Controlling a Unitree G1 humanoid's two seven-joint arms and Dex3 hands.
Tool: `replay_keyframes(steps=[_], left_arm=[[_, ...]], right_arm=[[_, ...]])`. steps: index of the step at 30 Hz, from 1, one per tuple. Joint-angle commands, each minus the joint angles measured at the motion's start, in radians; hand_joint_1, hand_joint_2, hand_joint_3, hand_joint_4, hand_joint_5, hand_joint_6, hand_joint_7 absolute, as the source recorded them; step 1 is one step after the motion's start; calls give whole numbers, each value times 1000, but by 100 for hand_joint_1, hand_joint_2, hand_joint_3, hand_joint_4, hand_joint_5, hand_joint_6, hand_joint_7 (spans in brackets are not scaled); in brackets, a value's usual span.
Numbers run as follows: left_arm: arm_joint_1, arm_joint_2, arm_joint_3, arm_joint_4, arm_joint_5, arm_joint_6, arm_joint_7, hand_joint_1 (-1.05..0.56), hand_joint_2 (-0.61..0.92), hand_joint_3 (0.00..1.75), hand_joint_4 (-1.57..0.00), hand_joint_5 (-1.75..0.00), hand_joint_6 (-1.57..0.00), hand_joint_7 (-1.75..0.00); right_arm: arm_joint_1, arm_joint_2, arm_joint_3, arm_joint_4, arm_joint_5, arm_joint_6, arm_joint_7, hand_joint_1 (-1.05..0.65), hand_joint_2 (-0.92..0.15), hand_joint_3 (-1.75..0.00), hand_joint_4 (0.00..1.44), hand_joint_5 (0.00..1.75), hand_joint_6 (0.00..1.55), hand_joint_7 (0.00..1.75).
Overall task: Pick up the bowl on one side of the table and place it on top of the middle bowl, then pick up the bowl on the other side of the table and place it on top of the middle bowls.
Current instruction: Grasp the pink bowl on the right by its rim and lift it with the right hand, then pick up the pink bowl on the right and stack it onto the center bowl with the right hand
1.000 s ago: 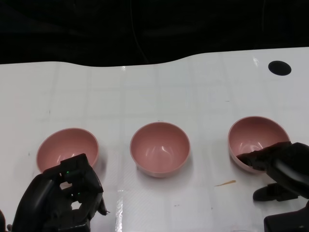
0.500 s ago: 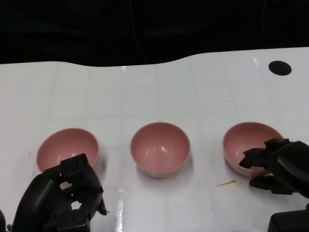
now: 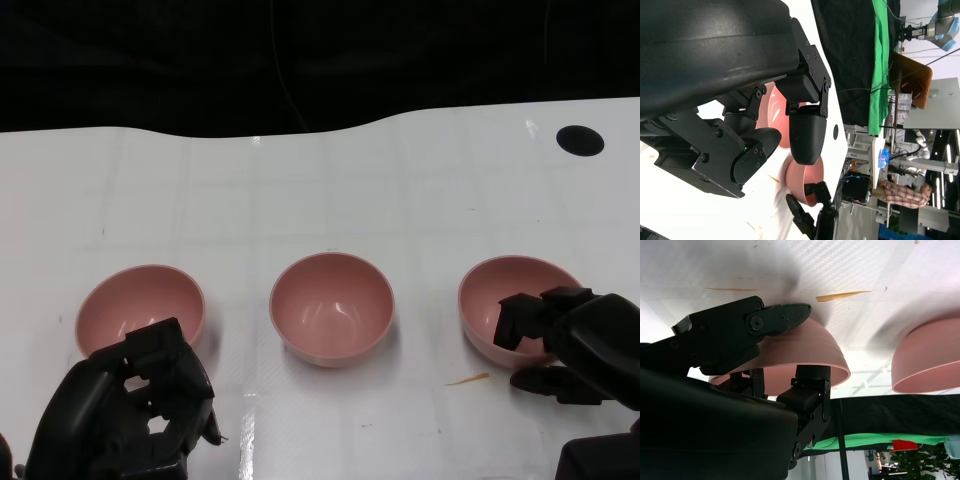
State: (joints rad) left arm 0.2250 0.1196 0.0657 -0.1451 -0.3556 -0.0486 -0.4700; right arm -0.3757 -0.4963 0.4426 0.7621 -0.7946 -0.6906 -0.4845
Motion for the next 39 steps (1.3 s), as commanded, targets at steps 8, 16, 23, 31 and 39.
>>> replay_keyframes(steps=[8, 16, 23, 31, 39], left_arm=[[7, 5, 0, -9, 5, -3, 6, 0, 59, 116, -77, -165, -78, -144], [7, 5, 0, -9, 5, -3, 6, 0, 59, 115, -77, -166, -78, -144], [-4, 9, 8, 19, 1, -20, -6, 0, 59, 115, -77, -165, -78, -144], [0, 9, 5, 13, 9, -23, 2, 0, 56, 119, -78, -165, -79, -144], [2, 11, 8, 5, 0, -16, -2, 0, 56, 119, -78, -165, -78, -144]], right_arm=[[10, -27, -33, -36, 12, -74, -80, -6, -85, -52, 78, 175, 55, 175], [10, -26, -37, -36, 10, -76, -79, -6, -83, -56, 78, 175, 55, 175], [18, -44, -68, -122, 11, -69, -78, -6, -68, -87, 79, 175, 56, 175], [26, -61, -95, -200, 18, -73, -22, -6, -61, -98, 81, 175, 58, 175], [26, -55, -135, -341, 46, -61, 59, -12, -57, -108, 84, 175, 60, 175]])
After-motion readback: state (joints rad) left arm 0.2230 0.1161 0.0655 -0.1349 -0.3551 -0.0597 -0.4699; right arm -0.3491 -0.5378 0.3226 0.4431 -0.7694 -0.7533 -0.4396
